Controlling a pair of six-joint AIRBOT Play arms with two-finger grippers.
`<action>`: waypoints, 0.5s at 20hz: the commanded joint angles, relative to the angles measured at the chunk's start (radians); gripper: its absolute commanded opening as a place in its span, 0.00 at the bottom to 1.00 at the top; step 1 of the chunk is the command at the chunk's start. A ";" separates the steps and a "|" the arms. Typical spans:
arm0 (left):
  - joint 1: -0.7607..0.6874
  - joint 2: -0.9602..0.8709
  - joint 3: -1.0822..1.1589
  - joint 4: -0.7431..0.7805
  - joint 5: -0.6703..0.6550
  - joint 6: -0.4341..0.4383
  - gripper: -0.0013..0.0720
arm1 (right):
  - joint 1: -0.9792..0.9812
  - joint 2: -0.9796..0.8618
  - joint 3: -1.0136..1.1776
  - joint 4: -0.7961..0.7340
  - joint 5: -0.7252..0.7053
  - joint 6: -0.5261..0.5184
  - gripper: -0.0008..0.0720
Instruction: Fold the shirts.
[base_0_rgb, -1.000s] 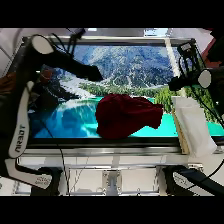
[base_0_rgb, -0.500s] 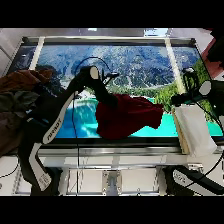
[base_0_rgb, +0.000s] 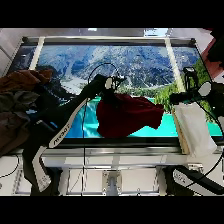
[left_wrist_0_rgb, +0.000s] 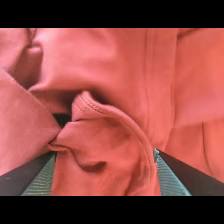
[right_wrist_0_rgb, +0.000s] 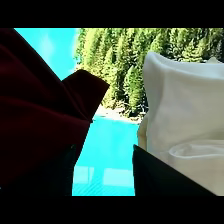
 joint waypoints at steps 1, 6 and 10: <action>-0.014 -0.002 0.001 0.044 0.066 -0.143 0.97 | 0.000 -0.001 0.000 0.013 -0.018 0.000 0.58; -0.020 -0.024 0.000 0.118 0.071 -0.221 0.75 | 0.000 -0.001 0.000 0.020 -0.019 0.000 0.58; -0.026 -0.042 0.000 0.113 0.074 -0.217 0.13 | 0.000 -0.001 0.000 0.020 -0.018 0.000 0.58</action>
